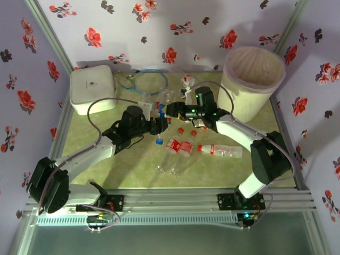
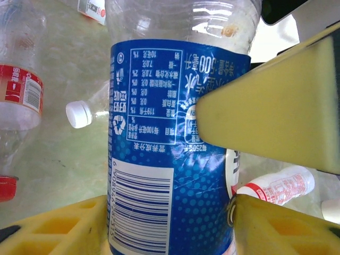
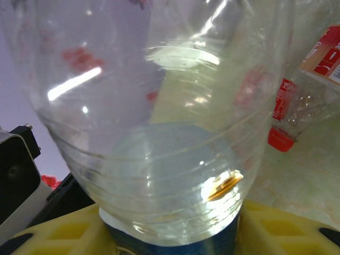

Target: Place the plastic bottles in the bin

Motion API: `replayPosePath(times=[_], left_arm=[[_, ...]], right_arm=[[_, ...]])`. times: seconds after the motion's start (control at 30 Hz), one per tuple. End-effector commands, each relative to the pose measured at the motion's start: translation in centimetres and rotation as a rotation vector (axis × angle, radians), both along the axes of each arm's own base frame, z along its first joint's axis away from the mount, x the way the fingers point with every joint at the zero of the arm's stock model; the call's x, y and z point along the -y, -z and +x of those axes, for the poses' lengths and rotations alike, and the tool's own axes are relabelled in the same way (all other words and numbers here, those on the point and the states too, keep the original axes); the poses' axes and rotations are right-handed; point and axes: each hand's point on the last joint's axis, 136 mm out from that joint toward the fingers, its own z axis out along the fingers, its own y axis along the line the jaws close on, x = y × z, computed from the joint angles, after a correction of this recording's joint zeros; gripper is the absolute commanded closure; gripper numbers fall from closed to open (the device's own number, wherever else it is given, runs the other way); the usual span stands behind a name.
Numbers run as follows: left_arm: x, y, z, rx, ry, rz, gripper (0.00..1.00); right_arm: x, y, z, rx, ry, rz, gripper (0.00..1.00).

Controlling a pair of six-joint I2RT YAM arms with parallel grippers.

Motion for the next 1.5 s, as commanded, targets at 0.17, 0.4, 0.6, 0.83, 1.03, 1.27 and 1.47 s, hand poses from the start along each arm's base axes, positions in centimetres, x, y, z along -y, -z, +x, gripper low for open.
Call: replayPosePath(times=[0.17,0.4,0.6,0.83,1.03,1.27,1.47], left_arm=[[-0.6,-2.4,-1.2,0.059,0.036,-0.061,0.21],[-2.6,-2.0,-1.0,0.044,-0.024,-0.076,0.19],[-4.7,-0.2,-0.5,-0.017,-0.118,-0.039,0.19],[-5.9,0.1,-0.6,-0.038,-0.166,-0.040,0.19],[-7.5,0.1,-1.1,-0.052,-0.228,-0.017,0.19],[-8.2,0.0,-1.2,-0.069,-0.256,-0.021,0.19],[-8.3,-0.5,-1.1,-0.057,-0.249,-0.002,0.19]], right_arm=[[3.2,-4.3,3.2,0.193,0.120,-0.136,0.53],[8.7,-9.0,5.6,0.298,0.260,-0.319,0.59],[17.0,-17.6,6.6,0.489,0.555,-0.482,0.60],[26.6,-23.4,7.8,0.548,0.906,-0.611,0.62],[32.4,-26.7,8.1,0.596,1.112,-0.680,0.64],[36.3,-24.8,11.4,0.541,1.164,-0.872,0.64],[36.6,-19.6,14.8,0.433,1.102,-0.965,0.65]])
